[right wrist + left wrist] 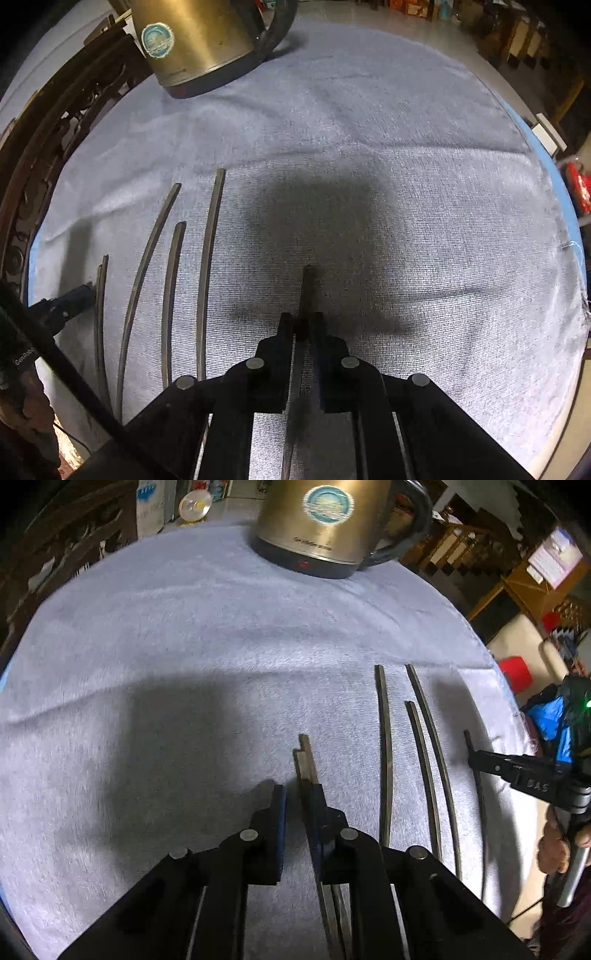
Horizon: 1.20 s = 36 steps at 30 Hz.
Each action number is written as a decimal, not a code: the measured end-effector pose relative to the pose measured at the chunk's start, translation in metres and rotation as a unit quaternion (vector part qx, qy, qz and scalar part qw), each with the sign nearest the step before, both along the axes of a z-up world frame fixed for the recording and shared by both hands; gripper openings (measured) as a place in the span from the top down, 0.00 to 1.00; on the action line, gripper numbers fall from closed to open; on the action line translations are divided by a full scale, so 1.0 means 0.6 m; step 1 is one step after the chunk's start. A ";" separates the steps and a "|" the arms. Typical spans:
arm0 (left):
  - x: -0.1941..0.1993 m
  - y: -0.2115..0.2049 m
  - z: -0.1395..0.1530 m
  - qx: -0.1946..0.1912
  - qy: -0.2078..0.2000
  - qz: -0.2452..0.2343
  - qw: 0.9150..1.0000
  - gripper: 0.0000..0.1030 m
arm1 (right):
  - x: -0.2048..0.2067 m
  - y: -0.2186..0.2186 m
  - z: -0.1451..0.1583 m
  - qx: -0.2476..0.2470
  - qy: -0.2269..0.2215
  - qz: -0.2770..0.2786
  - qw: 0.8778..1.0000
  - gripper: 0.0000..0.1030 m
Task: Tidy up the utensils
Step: 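Grasp a dark chopstick with the left tool while the right tool grasps another chopstick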
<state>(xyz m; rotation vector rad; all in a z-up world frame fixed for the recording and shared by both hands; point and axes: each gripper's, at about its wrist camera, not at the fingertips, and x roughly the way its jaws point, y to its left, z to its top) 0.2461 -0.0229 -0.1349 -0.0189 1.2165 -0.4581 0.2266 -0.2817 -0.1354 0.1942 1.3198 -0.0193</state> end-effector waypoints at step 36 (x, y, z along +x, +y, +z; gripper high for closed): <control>-0.026 -0.024 -0.009 0.038 -0.021 -0.021 0.999 0.82 | -0.001 0.035 -0.006 -0.057 -0.015 0.040 0.997 0.91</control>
